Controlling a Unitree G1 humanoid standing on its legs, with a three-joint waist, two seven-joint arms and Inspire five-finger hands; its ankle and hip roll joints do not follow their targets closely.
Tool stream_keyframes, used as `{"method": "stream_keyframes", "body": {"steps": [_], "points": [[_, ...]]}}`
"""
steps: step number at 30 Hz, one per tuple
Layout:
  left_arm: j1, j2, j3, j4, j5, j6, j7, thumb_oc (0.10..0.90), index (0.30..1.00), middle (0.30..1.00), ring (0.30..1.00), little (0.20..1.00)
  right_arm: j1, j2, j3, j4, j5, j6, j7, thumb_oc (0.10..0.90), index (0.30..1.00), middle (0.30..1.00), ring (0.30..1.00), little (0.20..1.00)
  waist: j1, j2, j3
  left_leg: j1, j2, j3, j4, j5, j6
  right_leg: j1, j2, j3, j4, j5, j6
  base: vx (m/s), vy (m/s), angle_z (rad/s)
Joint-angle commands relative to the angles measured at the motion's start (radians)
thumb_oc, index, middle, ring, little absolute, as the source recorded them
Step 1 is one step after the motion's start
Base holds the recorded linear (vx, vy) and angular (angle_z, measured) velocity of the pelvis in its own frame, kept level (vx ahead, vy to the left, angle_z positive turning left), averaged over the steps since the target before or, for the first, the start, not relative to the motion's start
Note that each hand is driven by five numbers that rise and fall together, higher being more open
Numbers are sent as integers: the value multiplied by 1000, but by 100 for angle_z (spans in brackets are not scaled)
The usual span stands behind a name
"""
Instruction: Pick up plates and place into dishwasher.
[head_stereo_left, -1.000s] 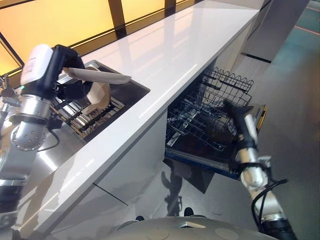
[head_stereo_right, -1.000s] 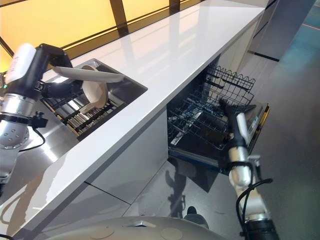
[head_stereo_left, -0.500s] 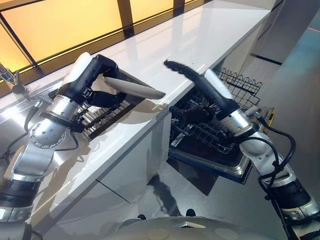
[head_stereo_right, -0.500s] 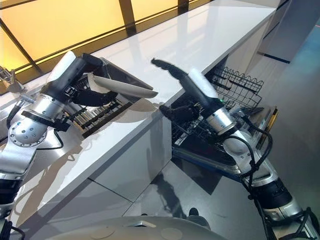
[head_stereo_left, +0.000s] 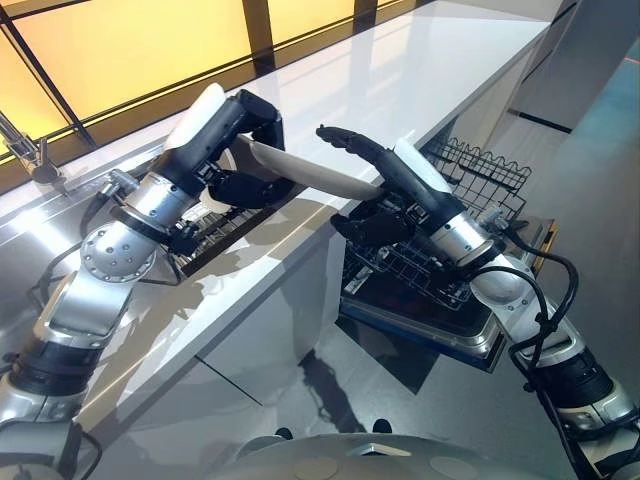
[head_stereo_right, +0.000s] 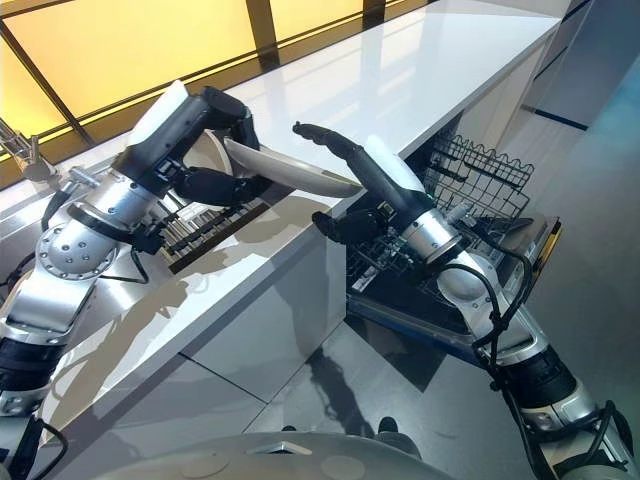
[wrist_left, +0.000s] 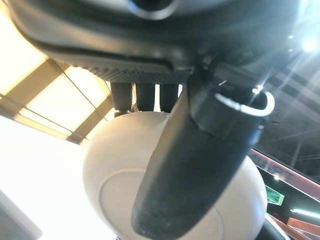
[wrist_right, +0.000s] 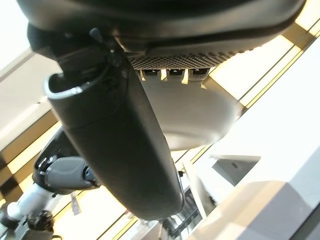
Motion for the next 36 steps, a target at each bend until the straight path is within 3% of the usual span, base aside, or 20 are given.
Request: {"method": "stream_keyframes", "body": {"steps": [1, 7, 9, 15, 16, 17, 18, 21, 26, 30, 36], "points": [[-187, -27, -33, -63, -142, -16, -7, 100, 300, 300, 300, 200, -166, 59, -16, -85, 40, -30, -118, 100, 300, 300, 300, 200, -6, 5, -54, -11, 9, -79, 2, -103, -7, 27, -28, -58, 33, -82, 45, 0, 0, 0], [-181, -82, -93, -90, -202, 47, -71, 100, 300, 300, 300, 200, -153, 92, -9, -79, 22, -22, -186, 100, 300, 300, 300, 200, -14, 10, -52, -9, 8, -70, 2, -104, -4, 26, -29, -51, 33, -81, 47, 0, 0, 0], [-184, -84, -99, -86, -202, 50, -66, 125, 321, 321, 321, 225, -152, 94, -9, -76, 15, -23, -199, 100, 300, 300, 300, 200, -15, 10, -52, -9, 8, -68, 2, -104, -3, 27, -29, -51, 33, -81, 47, 0, 0, 0], [-166, -78, -81, -83, -215, 44, -46, 100, 300, 300, 300, 200, -132, 82, -45, -62, -17, -30, -250, 100, 300, 300, 300, 200, -12, 11, -54, -10, 8, -68, 2, -103, -2, 27, -31, -55, 34, -81, 49, 0, 0, 0], [-159, -74, -70, -84, -213, 45, -41, 158, 349, 349, 349, 258, -127, 77, -55, -62, -24, -31, -258, 100, 300, 300, 300, 200, -11, 11, -53, -10, 8, -69, 2, -103, -2, 27, -31, -57, 34, -81, 48, 0, 0, 0], [-154, -72, -63, -84, -210, 44, -32, 515, 655, 655, 655, 615, -124, 73, -62, -62, -30, -31, -265, 100, 300, 300, 300, 200, -10, 11, -53, -10, 8, -70, 2, -103, -2, 28, -31, -58, 34, -81, 48, 0, 0, 0], [-144, -68, -50, -83, -203, 44, -18, 800, 900, 900, 900, 900, -118, 64, -78, -61, -41, -31, -281, 100, 300, 300, 300, 200, -8, 11, -52, -11, 7, -73, 2, -103, -2, 28, -32, -61, 34, -82, 48, 0, 0, 0], [-101, -55, -8, -64, -157, 28, -4, 800, 900, 900, 900, 900, -104, 33, -136, -41, -77, -39, -359, 100, 300, 300, 300, 200, 1, 10, -50, -11, 7, -81, 2, -102, -4, 33, -32, -70, 34, -83, 47, 24, 0, 1], [10, -8, 106, 36, -90, 1, 29, 800, 900, 900, 900, 900, -83, -41, -329, 96, -98, -90, -548, 100, 300, 300, 300, 200, 26, 7, -50, -14, 6, -95, 5, -102, -6, 43, -38, -102, 29, -83, 51, 49, 1, 12], [80, 23, 191, 105, -61, 3, 43, 800, 900, 900, 900, 900, -47, -78, -430, 184, -77, -87, -587, 100, 300, 300, 300, 200, 42, 5, -52, -18, 3, -110, 7, -100, -7, 47, -44, -121, 26, -82, 55, 48, 4, 14], [123, 64, 282, 199, -57, -1, 91, 800, 900, 900, 900, 900, -14, -107, -489, 289, -65, -47, -595, 100, 300, 300, 300, 200, 54, 2, -53, -21, 1, -123, 6, -95, -7, 52, -52, -137, 30, -83, 57, 55, 7, 8]]}}
